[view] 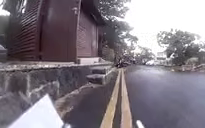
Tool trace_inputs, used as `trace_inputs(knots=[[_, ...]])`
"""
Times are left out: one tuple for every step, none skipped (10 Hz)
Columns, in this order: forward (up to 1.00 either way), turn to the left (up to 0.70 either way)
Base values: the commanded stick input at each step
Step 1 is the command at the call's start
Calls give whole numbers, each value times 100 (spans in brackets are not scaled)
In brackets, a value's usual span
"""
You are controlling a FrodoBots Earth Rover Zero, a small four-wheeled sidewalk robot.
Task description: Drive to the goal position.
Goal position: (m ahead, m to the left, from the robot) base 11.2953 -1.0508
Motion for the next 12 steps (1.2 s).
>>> trace_inputs(knots=[[50, 0], [50, -2], [50, -44], [50, -50], [50, -50], [50, -30], [50, -9], [50, 0], [50, 0], [50, -20], [50, -15], [50, -10]])
